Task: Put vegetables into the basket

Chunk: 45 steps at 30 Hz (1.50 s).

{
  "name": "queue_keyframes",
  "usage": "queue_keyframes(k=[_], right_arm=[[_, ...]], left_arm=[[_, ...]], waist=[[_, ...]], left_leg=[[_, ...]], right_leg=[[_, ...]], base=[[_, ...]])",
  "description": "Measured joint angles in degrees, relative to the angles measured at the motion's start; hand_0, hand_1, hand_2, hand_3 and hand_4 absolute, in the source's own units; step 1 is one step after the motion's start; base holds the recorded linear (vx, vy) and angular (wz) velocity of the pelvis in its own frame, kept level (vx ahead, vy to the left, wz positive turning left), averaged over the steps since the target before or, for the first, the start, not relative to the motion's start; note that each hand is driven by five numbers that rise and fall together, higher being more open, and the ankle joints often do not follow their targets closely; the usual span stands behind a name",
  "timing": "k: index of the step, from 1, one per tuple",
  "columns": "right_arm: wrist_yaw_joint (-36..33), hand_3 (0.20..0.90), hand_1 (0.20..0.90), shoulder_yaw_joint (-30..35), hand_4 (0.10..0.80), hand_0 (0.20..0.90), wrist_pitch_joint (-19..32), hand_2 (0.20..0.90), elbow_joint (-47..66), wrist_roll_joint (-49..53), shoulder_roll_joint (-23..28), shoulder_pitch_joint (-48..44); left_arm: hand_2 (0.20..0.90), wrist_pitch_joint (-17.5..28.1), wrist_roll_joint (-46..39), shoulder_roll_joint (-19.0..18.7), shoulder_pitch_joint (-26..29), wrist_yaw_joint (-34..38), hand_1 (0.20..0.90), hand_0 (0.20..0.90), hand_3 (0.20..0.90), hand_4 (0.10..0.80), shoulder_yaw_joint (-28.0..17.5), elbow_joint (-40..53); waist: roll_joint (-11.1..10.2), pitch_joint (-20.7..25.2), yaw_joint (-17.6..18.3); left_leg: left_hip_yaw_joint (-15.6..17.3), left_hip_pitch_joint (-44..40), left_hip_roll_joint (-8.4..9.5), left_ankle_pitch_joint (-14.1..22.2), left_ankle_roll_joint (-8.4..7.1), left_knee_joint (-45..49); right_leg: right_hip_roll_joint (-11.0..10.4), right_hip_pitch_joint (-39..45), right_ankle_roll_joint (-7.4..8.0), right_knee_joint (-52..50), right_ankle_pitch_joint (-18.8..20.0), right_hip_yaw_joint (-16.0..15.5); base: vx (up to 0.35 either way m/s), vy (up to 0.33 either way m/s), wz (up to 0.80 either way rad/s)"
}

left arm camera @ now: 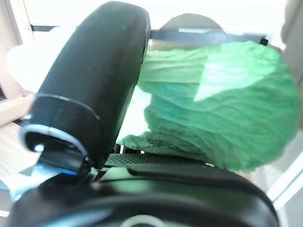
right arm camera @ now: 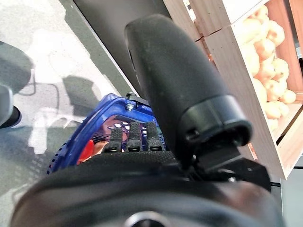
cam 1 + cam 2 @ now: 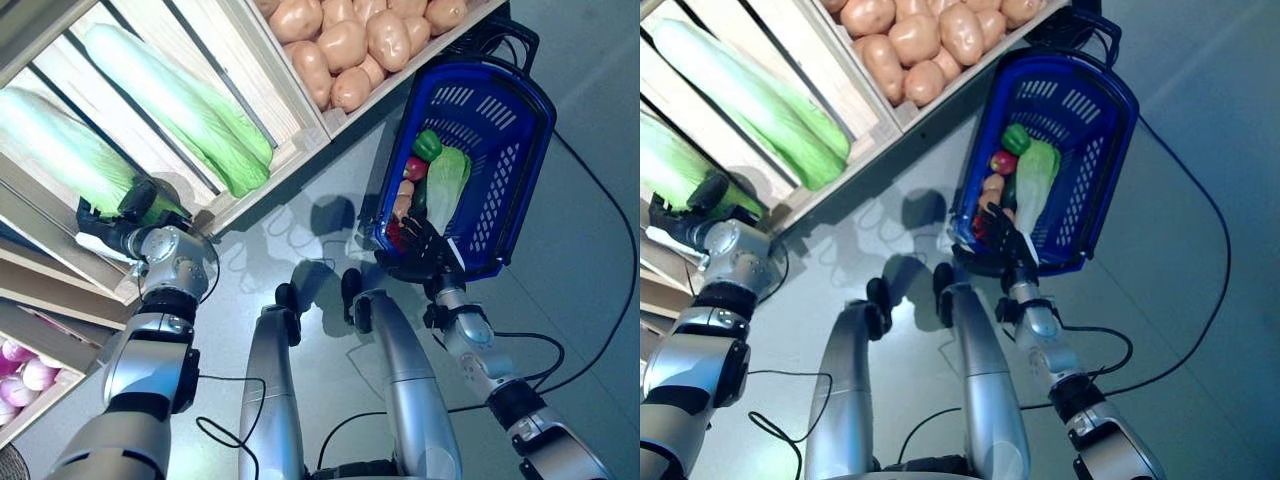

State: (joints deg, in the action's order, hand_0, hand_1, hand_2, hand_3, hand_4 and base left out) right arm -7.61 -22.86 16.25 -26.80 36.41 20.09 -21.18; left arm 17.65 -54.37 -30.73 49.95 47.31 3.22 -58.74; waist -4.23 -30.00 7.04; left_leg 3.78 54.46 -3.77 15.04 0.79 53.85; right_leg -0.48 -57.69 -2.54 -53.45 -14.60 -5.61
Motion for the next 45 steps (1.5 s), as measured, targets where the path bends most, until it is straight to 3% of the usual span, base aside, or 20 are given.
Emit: queue_keyframes(k=[6,9,13,20,24,30,35,39,45], right_arm=[[-1.5,0.900,0.900,0.0,0.800,0.900,0.0,0.900,-0.2,0.0,-0.3,0.3],[-2.4,0.900,0.900,0.0,0.800,0.900,0.0,0.900,-1.2,0.0,-0.6,0.6],[-2.4,0.900,0.900,0.0,0.800,0.900,0.1,0.900,-1.7,0.0,-0.8,1.9],[-2.4,0.900,0.900,0.2,0.800,0.900,0.5,0.900,1.1,-3.5,-1.1,6.8],[-2.9,0.900,0.900,0.4,0.800,0.900,0.5,0.900,3.0,-8.2,-1.0,10.6],[-3.7,0.900,0.900,4.0,0.800,0.900,0.7,0.900,5.3,-9.5,-1.9,14.8],[-3.6,0.900,0.900,6.7,0.800,0.900,0.8,0.900,8.1,-9.2,-1.7,18.4],[-1.1,0.900,0.900,8.1,0.800,0.900,0.8,0.900,12.2,-6.8,-1.8,19.2],[7.0,0.900,0.900,9.6,0.800,0.900,0.8,0.900,16.1,0.6,-3.1,19.4]], left_arm=[[0.300,-1.1,-0.5,1.0,-0.9,-0.3,0.300,0.300,0.300,0.400,0.4,-0.4],[0.300,-2.2,-2.8,1.7,-2.7,-4.5,0.300,0.300,0.300,0.400,-0.4,-0.2],[0.300,-5.1,-1.6,5.0,-5.3,-9.6,0.300,0.300,0.300,0.400,1.0,0.0],[0.300,-5.1,3.5,7.8,-16.1,-13.4,0.300,0.300,0.300,0.400,1.4,8.7],[0.300,-2.9,7.7,12.1,-24.7,-13.3,0.300,0.300,0.300,0.400,1.4,15.7],[0.300,-0.8,15.4,19.5,-34.5,-13.8,0.300,0.300,0.300,0.400,3.5,22.1],[0.300,-0.9,25.7,19.2,-41.7,-14.2,0.300,0.300,0.300,0.400,4.4,27.4],[0.300,-0.9,34.7,16.6,-45.4,-14.2,0.300,0.300,0.300,0.400,4.6,32.1],[0.300,-0.8,43.3,14.5,-46.2,-15.7,0.300,0.300,0.300,0.400,5.1,34.2]], waist=[[-0.1,0.0,0.3],[-0.6,-0.1,0.8],[-1.3,0.0,1.0],[-1.5,0.1,1.1],[-1.2,0.2,-0.3],[2.8,3.5,-2.5],[6.1,11.3,-3.3],[6.2,15.8,-3.5],[5.8,19.3,-4.7]], left_leg=[[0.6,-2.7,-0.08,0.3,-0.53,0.0],[0.8,-6.4,-0.06,0.8,-0.97,-0.3],[1.0,-13.7,-0.05,1.4,-0.50,-2.5],[2.1,-24.7,0.04,1.0,-0.96,-9.2],[2.0,-33.5,0.83,0.3,-2.06,-15.2],[1.0,-45.2,1.00,-2.1,-2.56,-26.3],[0.8,-54.7,1.06,-6.4,-2.29,-39.8],[0.9,-59.6,1.12,-9.2,-1.94,-47.5],[1.1,-64.6,1.16,-12.4,-1.12,-55.6]], right_leg=[[-0.1,2.9,-0.21,-0.1,0.1,0.5],[-0.3,6.6,-0.81,0.2,0.0,0.5],[-0.5,14.0,-0.20,2.6,-0.5,0.6],[-1.3,23.9,-0.21,7.7,-0.8,0.2],[-1.6,31.7,-0.57,11.0,-1.7,-0.3],[-1.6,43.7,-0.28,20.6,-1.0,-3.0],[-0.6,52.8,0.63,32.0,2.1,-4.3],[0.1,57.0,1.33,38.7,4.3,-4.4],[1.1,62.8,2.51,48.9,8.6,-4.4]], base=[[-0.014,-0.010,0.04],[0.000,0.000,0.00],[0.046,-0.037,-0.06],[0.097,-0.037,-0.09],[0.118,-0.045,0.07],[0.134,-0.040,0.15],[0.086,-0.028,0.10],[0.023,-0.035,0.02],[0.006,-0.029,0.00]])
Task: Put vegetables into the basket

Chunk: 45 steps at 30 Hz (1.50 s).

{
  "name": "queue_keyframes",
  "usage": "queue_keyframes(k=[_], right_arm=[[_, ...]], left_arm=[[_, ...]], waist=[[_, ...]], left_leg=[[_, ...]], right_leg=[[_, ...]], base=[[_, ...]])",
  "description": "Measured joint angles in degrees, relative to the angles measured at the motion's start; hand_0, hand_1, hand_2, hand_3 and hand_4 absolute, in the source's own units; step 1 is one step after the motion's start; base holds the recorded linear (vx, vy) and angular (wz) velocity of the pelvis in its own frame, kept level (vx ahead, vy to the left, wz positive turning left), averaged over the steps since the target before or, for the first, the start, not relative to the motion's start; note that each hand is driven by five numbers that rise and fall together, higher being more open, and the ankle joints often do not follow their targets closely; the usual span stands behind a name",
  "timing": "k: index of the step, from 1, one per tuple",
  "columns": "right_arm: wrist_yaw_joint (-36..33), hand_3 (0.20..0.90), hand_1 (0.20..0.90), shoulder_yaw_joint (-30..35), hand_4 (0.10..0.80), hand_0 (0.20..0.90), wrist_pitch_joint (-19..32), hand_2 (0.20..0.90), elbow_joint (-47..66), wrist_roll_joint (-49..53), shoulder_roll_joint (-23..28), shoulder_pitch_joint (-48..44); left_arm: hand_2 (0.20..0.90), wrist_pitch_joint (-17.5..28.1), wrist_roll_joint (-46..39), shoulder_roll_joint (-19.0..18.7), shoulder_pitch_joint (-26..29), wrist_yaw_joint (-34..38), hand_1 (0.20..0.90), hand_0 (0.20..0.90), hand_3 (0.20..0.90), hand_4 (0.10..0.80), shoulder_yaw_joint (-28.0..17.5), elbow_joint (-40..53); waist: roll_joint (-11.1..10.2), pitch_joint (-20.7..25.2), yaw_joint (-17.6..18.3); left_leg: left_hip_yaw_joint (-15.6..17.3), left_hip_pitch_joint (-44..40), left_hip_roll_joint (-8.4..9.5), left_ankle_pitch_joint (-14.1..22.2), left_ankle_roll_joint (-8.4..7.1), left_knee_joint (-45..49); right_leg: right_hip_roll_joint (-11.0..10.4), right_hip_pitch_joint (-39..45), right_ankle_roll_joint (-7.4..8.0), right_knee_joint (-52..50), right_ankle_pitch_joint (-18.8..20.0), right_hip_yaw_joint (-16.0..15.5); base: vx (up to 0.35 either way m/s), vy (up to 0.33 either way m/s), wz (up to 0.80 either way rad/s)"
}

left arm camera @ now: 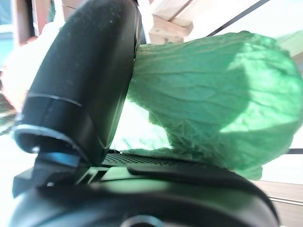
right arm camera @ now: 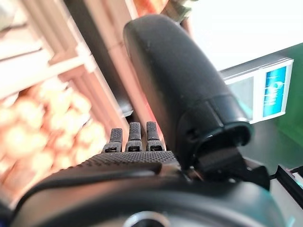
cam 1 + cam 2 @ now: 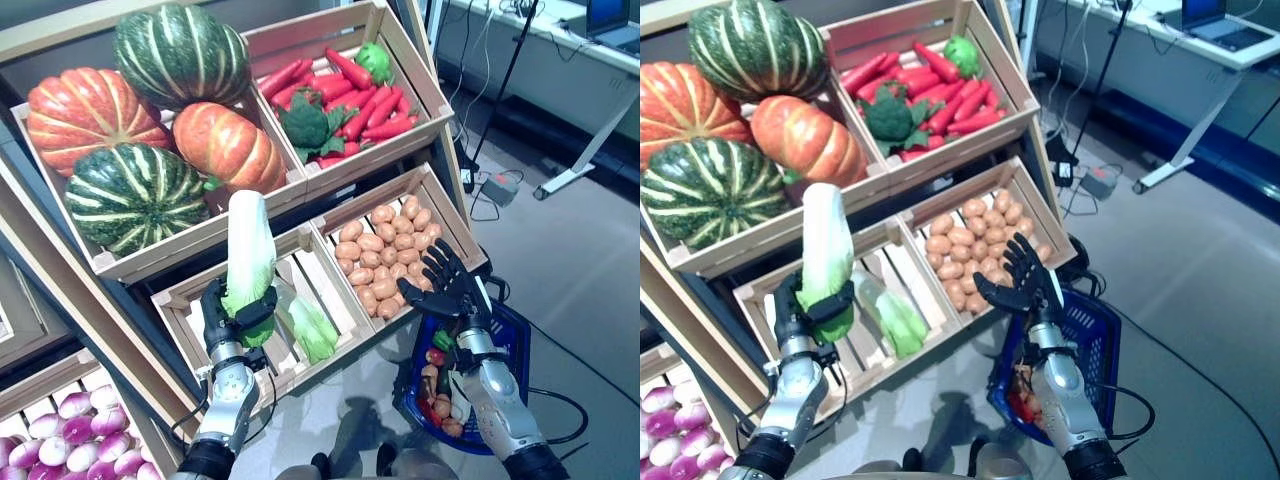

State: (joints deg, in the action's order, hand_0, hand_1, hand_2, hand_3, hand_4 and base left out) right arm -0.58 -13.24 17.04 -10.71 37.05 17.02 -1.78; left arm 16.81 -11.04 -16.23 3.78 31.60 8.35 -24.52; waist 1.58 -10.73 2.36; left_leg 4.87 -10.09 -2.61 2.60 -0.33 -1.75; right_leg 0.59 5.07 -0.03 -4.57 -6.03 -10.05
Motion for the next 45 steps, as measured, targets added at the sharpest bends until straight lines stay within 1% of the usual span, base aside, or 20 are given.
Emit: queue_keyframes(k=[2,4,7,8,11,15,20,22,24,27,30,36,39,42,45], right_arm=[[2.4,0.900,0.900,0.0,0.800,0.900,-0.3,0.900,0.0,2.5,-0.2,0.0],[3.3,0.900,0.900,0.0,0.800,0.900,-0.6,0.900,0.0,4.4,-0.5,0.0],[4.2,0.900,0.900,-0.1,0.800,0.900,-1.2,0.900,0.1,6.8,-1.3,-0.1],[4.5,0.900,0.900,-0.2,0.800,0.900,-1.7,0.900,0.2,7.9,-1.8,-0.1],[6.0,0.900,0.900,-0.9,0.800,0.900,-3.0,0.900,1.4,11.4,-1.9,-0.1],[8.2,0.900,0.900,-1.3,0.800,0.900,-3.3,0.900,2.2,13.9,-1.9,-0.6],[8.7,0.900,0.900,-3.0,0.800,0.900,-4.4,0.900,2.2,18.2,-2.2,-1.4],[9.0,0.900,0.900,-3.7,0.800,0.900,-4.8,0.900,2.2,19.9,-2.4,-1.4],[9.2,0.900,0.900,-4.6,0.800,0.900,-5.3,0.900,2.2,22.2,-2.6,-1.7],[9.4,0.900,0.900,-5.7,0.800,0.900,-6.4,0.900,2.5,24.7,-3.8,-2.7],[9.4,0.900,0.900,-5.9,0.800,0.900,-6.9,0.900,3.5,26.9,-4.8,-2.7],[9.4,0.900,0.900,-6.6,0.800,0.900,-8.2,0.900,4.1,28.9,-4.7,-2.7],[9.5,0.900,0.900,-7.8,0.800,0.900,-8.7,0.900,4.1,29.8,-4.7,-2.7],[9.7,0.900,0.900,-7.9,0.800,0.900,-8.7,0.900,4.2,31.1,-4.7,-2.7],[10.1,0.900,0.900,-7.9,0.800,0.900,-8.7,0.900,4.2,31.2,-4.7,-2.7]], left_arm=[[0.300,0.0,3.4,-0.9,-0.6,-0.8,0.300,0.300,0.300,0.400,0.3,1.8],[0.300,0.4,5.7,-1.9,-0.6,-1.1,0.300,0.300,0.300,0.400,0.8,2.5],[0.300,0.5,9.1,-3.9,-0.6,-1.2,0.300,0.300,0.300,0.400,2.3,2.7],[0.300,0.6,11.3,-5.0,-0.6,-1.3,0.300,0.300,0.300,0.400,3.2,2.7],[0.300,1.6,15.6,-6.6,-0.6,-1.5,0.300,0.300,0.300,0.400,5.1,2.8],[0.300,3.5,19.7,-6.9,-0.6,-1.6,0.300,0.300,0.300,0.400,7.4,3.2],[0.300,5.7,25.2,-7.5,-0.5,-1.5,0.300,0.300,0.300,0.400,10.9,4.3],[0.300,6.6,26.9,-7.8,-0.4,-1.5,0.300,0.300,0.300,0.400,11.7,4.3],[0.300,7.2,28.9,-8.7,0.5,-1.4,0.300,0.300,0.300,0.400,13.2,4.3],[0.300,7.9,32.1,-10.0,1.2,-0.7,0.300,0.300,0.300,0.400,14.1,4.3],[0.300,8.0,33.5,-10.1,1.9,1.1,0.300,0.300,0.300,0.400,14.9,4.3],[0.300,8.7,34.1,-10.2,2.9,3.0,0.300,0.300,0.300,0.400,15.9,5.6],[0.300,10.0,35.7,-10.2,3.1,3.1,0.300,0.300,0.300,0.400,16.3,7.2],[0.300,10.0,36.0,-10.3,3.8,3.1,0.300,0.300,0.300,0.400,16.8,7.3],[0.300,10.0,36.9,-11.2,4.6,3.1,0.300,0.300,0.300,0.400,18.4,7.3]], waist=[[-0.3,1.0,-0.5],[-0.8,1.4,-1.1],[-1.1,1.6,-1.7],[-1.2,1.6,-1.7],[-1.2,1.6,-1.7],[-1.5,1.8,-1.6],[-2.8,3.0,-1.6],[-3.1,3.3,-1.6],[-3.1,3.4,-1.7],[-3.1,3.4,-1.6],[-3.1,3.4,-1.6],[-3.0,3.4,-1.4],[-2.8,3.7,-1.4],[-2.6,4.1,-1.4],[-2.6,4.2,-1.4]], left_leg=[[0.0,-1.1,0.16,-1.4,0.33,-2.9],[0.0,-1.3,0.60,-1.6,0.46,-3.3],[0.0,-1.3,0.94,-1.6,0.58,-3.3],[0.0,-1.4,0.99,-1.6,0.61,-3.3],[0.2,-1.6,1.00,-1.7,0.69,-3.3],[0.4,-1.8,0.99,-1.7,0.78,-3.3],[0.5,-2.0,0.97,-1.8,0.81,-3.3],[0.5,-2.0,0.99,-1.8,0.82,-3.3],[0.6,-2.1,1.01,-1.8,0.82,-3.3],[1.0,-2.4,0.97,-1.8,0.83,-3.3],[1.4,-2.5,0.99,-1.8,0.83,-3.3],[1.7,-2.6,0.98,-1.8,0.83,-3.3],[1.8,-2.5,0.98,-1.8,0.84,-3.3],[1.8,-2.5,0.99,-1.8,0.84,-3.3],[1.8,-2.6,0.99,-1.8,0.84,-3.3]], right_leg=[[0.3,1.7,0.45,4.3,2.2,-0.1],[0.2,3.3,0.79,7.7,3.9,-0.1],[0.0,4.2,1.04,9.7,5.1,0.0],[0.0,4.3,1.07,9.7,5.1,-0.1],[0.0,4.4,1.07,9.7,5.2,0.1],[0.0,4.5,1.03,9.7,5.4,0.5],[0.0,4.6,1.00,9.7,5.4,0.6],[0.0,4.6,1.01,9.7,5.4,0.7],[0.0,4.6,1.04,9.7,5.5,0.9],[0.1,4.7,0.99,9.7,5.6,1.4],[0.1,4.7,1.02,9.7,5.7,1.7],[0.1,4.6,1.00,9.7,5.9,2.0],[0.1,4.5,1.00,9.7,5.9,2.1],[0.1,4.5,1.03,9.7,5.9,2.1],[0.1,4.5,1.04,9.7,5.9,2.2]], base=[[-0.038,-0.042,0.03],[-0.030,-0.037,0.02],[-0.003,-0.010,0.00],[0.000,0.000,0.00],[0.009,-0.013,-0.03],[0.028,-0.008,-0.06],[0.025,-0.014,-0.02],[0.000,0.000,0.00],[0.015,-0.007,-0.02],[0.036,-0.002,-0.08],[0.027,0.006,-0.05],[0.010,-0.001,-0.02],[0.000,0.000,0.00],[0.000,0.000,0.00],[0.000,0.000,0.00]])
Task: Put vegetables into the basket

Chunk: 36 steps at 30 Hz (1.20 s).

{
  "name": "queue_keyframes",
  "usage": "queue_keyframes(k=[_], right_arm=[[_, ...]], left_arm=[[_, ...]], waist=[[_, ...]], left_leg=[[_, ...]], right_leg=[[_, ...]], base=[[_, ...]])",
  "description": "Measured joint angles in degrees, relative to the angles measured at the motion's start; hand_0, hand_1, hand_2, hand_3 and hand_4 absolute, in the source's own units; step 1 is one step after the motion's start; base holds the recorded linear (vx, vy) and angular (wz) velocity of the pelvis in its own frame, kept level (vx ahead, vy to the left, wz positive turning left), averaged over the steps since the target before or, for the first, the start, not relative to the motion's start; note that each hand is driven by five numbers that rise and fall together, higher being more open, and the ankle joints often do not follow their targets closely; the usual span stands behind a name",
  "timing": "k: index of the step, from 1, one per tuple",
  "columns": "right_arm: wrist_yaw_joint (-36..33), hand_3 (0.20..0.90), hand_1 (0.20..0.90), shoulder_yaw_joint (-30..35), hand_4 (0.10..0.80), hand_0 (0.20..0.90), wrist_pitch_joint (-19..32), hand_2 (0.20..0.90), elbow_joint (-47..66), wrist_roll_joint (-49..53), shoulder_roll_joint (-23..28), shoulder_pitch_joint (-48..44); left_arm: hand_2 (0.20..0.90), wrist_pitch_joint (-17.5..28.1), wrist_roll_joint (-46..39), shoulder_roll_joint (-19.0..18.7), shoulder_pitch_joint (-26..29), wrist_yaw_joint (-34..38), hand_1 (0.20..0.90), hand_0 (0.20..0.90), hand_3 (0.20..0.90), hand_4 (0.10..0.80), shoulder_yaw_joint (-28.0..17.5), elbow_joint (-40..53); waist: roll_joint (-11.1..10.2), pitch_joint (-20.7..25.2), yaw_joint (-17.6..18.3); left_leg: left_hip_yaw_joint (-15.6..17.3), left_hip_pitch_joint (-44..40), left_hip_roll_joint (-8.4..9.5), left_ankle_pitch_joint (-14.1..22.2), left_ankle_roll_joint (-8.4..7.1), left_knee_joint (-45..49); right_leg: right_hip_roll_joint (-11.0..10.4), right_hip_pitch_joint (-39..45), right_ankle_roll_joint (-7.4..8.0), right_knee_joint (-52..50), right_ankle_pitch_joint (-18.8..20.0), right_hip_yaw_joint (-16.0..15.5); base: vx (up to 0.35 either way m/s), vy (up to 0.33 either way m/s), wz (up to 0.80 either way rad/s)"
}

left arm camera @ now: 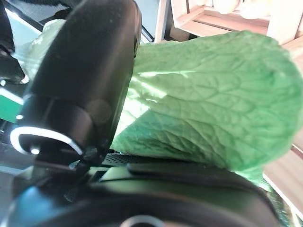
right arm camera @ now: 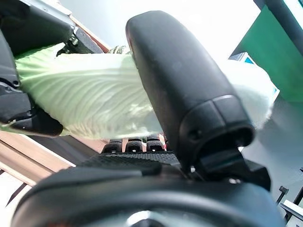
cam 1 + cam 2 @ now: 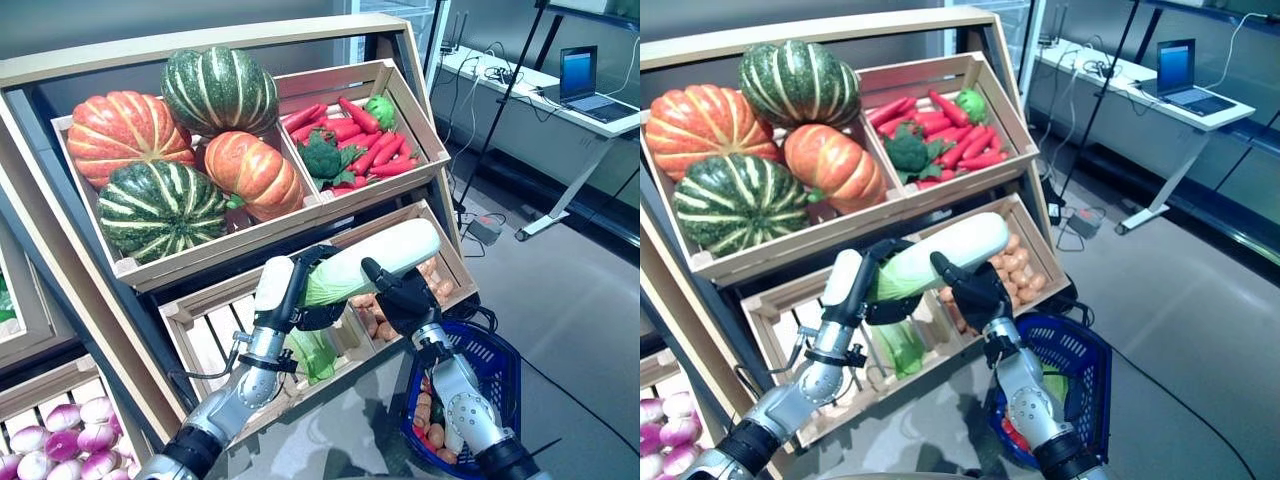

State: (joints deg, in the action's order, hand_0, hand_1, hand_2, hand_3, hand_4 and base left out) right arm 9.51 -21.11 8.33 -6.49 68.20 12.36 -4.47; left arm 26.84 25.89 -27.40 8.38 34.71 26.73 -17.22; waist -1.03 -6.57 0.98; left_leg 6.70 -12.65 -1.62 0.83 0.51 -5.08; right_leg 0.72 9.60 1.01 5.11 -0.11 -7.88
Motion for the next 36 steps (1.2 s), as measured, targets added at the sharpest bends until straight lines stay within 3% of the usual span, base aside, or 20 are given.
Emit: queue_keyframes(k=[7,11,28,29,30,36], right_arm=[[0.0,0.900,0.900,0.0,0.800,0.900,0.5,0.900,0.1,-0.2,0.2,0.0],[-0.1,0.900,0.900,0.0,0.800,0.900,3.3,0.900,0.1,-0.3,0.1,0.0],[-0.7,0.900,0.900,3.4,0.800,0.900,9.7,0.900,1.4,-0.7,0.2,-0.4],[-0.7,0.396,0.396,4.1,0.464,0.396,9.8,0.396,1.4,-0.6,0.1,-0.5],[-0.7,0.300,0.300,4.6,0.400,0.300,10.0,0.300,1.4,-0.4,0.1,-0.6],[-0.3,0.300,0.300,5.7,0.400,0.300,11.2,0.300,1.4,0.6,0.1,-0.9]], left_arm=[[0.300,0.0,3.3,-1.6,1.9,1.1,0.300,0.300,0.300,0.400,1.1,0.6],[0.300,0.0,2.9,-1.4,2.7,1.1,0.300,0.300,0.300,0.400,1.7,0.7],[0.300,1.1,-6.8,2.2,2.1,-3.9,0.300,0.300,0.300,0.400,3.4,-2.0],[0.300,1.1,-7.3,2.2,1.9,-4.3,0.300,0.300,0.300,0.400,3.4,-2.1],[0.300,1.1,-7.7,2.2,1.7,-4.6,0.300,0.300,0.300,0.400,3.4,-2.2],[0.300,1.1,-8.8,2.4,0.7,-5.4,0.300,0.300,0.300,0.400,3.3,-2.3]], waist=[[0.0,0.0,0.4],[0.0,0.0,0.5],[-0.3,0.6,0.0],[-0.3,0.6,-0.1],[-0.2,0.6,-0.1],[0.1,0.8,-0.2]], left_leg=[[0.2,0.0,0.01,0.0,0.01,0.0],[0.8,0.2,0.00,0.0,0.02,0.0],[1.4,0.9,-0.13,0.0,0.03,0.0],[1.4,1.0,-0.13,0.0,0.03,0.0],[1.4,1.0,-0.13,0.0,0.03,0.0],[1.4,1.2,-0.15,0.0,0.03,0.0]], right_leg=[[0.0,-0.2,0.03,0.0,0.1,0.4],[0.1,-0.5,0.03,0.0,0.3,1.0],[0.2,-1.5,-0.03,0.0,0.6,1.4],[0.2,-1.5,-0.03,0.0,0.6,1.4],[0.2,-1.6,-0.03,0.0,0.6,1.4],[0.2,-1.7,-0.03,0.0,0.6,1.4]], base=[[-0.003,-0.001,-0.01],[-0.009,-0.001,-0.07],[-0.003,-0.002,-0.02],[0.000,0.000,0.00],[0.000,0.000,0.00],[0.000,0.000,0.00]])
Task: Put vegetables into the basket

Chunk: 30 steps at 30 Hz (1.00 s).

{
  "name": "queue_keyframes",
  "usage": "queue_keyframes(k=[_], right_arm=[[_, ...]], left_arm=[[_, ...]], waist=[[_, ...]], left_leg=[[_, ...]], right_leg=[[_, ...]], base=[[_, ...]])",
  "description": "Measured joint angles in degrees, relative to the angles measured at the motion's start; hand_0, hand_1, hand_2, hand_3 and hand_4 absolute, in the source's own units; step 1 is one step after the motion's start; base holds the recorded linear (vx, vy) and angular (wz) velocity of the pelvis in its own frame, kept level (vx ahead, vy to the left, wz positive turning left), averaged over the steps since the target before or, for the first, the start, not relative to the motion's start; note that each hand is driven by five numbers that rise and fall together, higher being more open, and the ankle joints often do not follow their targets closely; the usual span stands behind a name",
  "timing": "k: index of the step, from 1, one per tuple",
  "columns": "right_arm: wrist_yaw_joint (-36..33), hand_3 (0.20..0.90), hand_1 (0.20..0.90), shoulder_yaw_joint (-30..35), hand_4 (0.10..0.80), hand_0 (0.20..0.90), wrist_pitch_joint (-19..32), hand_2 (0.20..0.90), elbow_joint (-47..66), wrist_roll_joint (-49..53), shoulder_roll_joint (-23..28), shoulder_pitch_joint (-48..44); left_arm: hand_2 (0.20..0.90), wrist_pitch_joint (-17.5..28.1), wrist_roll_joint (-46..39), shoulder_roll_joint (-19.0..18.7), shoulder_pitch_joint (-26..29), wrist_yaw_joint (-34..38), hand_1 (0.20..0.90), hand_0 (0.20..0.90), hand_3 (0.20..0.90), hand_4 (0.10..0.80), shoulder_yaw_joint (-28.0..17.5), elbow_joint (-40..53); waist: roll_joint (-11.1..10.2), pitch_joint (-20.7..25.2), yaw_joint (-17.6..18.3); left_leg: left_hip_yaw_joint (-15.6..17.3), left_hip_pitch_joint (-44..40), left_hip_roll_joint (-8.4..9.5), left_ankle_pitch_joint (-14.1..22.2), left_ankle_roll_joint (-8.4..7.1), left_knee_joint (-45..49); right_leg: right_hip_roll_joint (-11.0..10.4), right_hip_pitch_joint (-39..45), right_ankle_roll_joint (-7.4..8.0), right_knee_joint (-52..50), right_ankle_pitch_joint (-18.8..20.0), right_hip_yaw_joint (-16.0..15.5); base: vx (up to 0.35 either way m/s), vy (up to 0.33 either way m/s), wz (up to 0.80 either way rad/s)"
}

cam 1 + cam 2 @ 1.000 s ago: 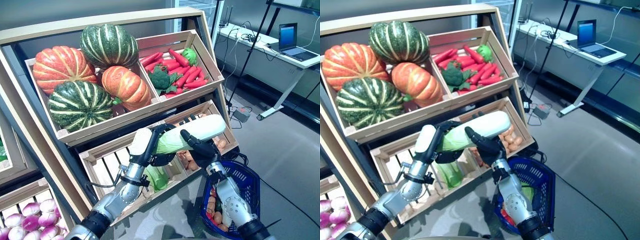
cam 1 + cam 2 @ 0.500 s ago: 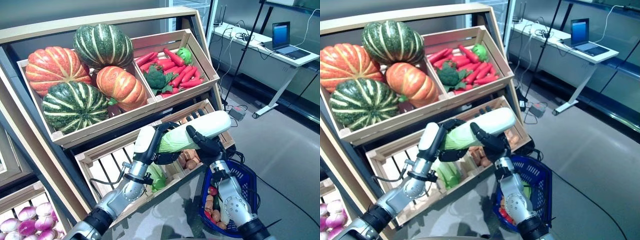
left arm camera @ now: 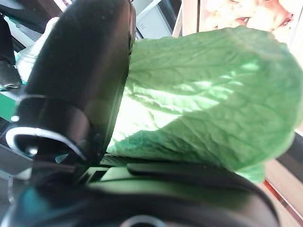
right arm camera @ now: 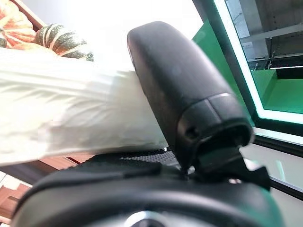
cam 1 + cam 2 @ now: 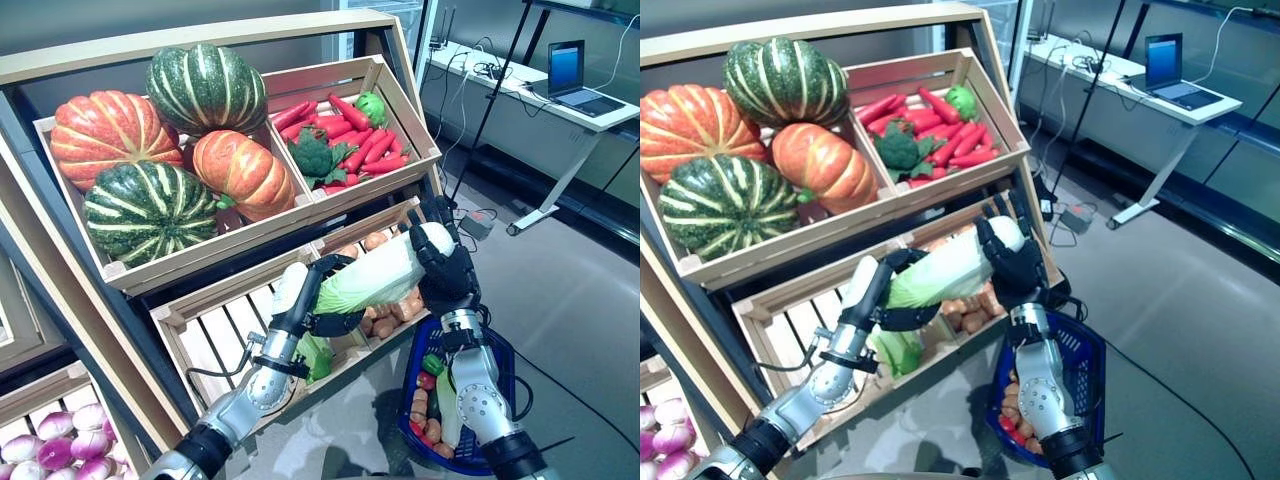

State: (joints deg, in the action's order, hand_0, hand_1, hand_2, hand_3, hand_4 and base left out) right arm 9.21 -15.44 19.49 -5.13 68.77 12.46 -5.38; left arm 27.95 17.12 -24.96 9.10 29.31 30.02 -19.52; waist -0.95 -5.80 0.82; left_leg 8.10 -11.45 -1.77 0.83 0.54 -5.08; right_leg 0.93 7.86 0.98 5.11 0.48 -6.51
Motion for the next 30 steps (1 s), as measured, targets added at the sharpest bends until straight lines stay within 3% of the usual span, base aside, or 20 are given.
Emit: queue_keyframes(k=[22,23,30], right_arm=[[1.0,0.300,0.300,1.0,0.400,0.300,0.2,0.300,0.0,1.3,-0.2,0.0],[1.0,0.300,0.300,1.0,0.400,0.300,0.2,0.300,0.0,1.3,-0.2,0.0],[1.0,0.300,0.300,1.6,0.400,0.300,0.2,0.300,-0.1,1.3,-0.1,0.0]], left_arm=[[0.300,1.2,0.1,0.8,0.0,0.0,0.300,0.300,0.300,0.400,0.0,0.3],[0.900,1.2,0.1,0.8,0.0,0.0,0.900,0.900,0.900,0.800,0.0,0.3],[0.900,1.2,-1.0,0.7,0.0,-1.8,0.900,0.900,0.900,0.800,0.6,0.5]], waist=[[0.5,0.3,0.0],[0.5,0.3,0.0],[0.5,0.4,0.0]], left_leg=[[0.0,0.1,0.01,0.0,0.00,0.0],[0.0,0.2,0.01,0.0,0.00,0.0],[0.0,0.2,0.03,0.0,0.00,0.0]], right_leg=[[0.0,-0.2,0.00,0.0,0.0,0.0],[0.0,-0.2,0.00,0.0,0.0,0.0],[0.0,-0.2,0.02,0.0,0.0,0.1]], base=[[0.000,0.000,0.00],[0.000,0.000,0.00],[0.000,0.000,0.00]])
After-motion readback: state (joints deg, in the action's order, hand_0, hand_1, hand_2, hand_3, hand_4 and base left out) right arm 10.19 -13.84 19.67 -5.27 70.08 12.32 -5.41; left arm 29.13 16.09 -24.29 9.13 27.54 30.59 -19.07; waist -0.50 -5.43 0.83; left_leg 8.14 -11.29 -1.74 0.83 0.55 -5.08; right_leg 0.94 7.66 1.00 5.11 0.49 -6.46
